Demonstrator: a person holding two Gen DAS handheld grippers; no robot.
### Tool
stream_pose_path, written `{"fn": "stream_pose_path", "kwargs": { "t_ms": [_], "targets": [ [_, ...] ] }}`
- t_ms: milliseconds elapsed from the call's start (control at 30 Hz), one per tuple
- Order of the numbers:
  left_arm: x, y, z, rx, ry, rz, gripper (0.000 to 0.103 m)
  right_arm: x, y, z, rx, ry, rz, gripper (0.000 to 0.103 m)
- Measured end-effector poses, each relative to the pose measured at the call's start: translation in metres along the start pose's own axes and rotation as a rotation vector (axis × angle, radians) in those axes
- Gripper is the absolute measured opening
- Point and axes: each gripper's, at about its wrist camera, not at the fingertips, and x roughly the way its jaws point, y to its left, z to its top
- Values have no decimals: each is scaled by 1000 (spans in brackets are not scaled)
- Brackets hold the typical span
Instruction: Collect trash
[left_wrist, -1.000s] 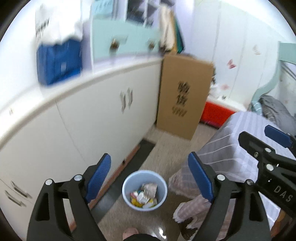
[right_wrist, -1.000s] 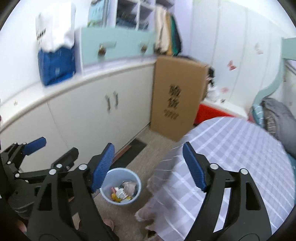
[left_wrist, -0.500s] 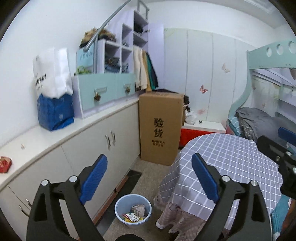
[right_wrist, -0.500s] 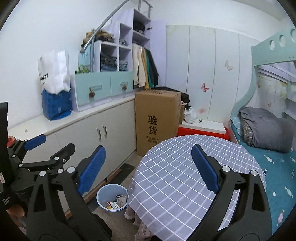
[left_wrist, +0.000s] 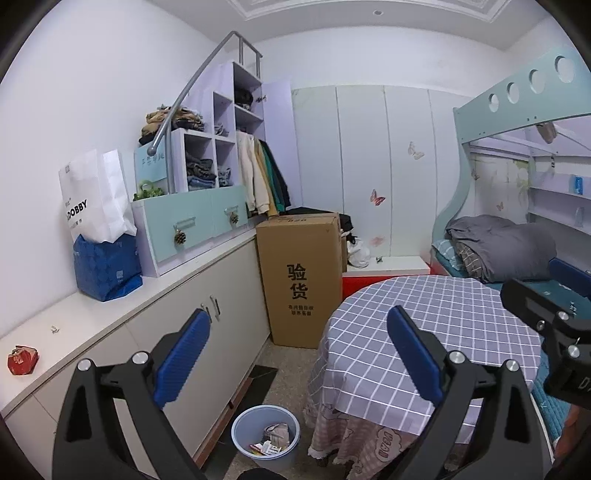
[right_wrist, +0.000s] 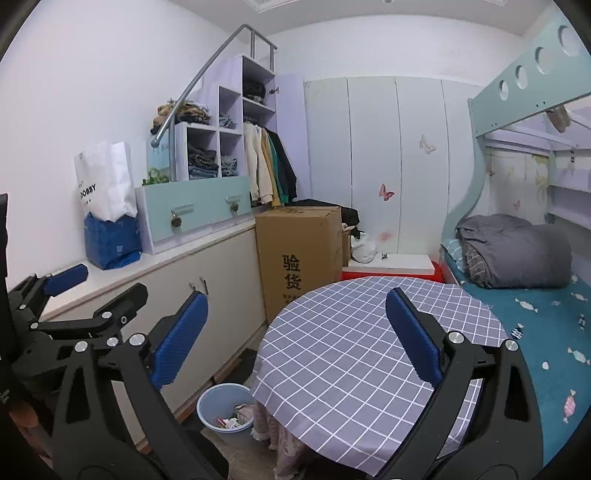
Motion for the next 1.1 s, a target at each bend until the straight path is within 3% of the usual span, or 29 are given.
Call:
{"fn": "stream_pose_path", "kwargs": {
  "t_ms": [333,1100],
  "targets": [
    [-19,-5,-7,-12,-29,-30,96,-15,2,-12,-6,-24,-18,96],
    [-18,2,-9,-47,-27,-7,96,-12,8,-19,-8,-9,-18,96]
  ]
}}
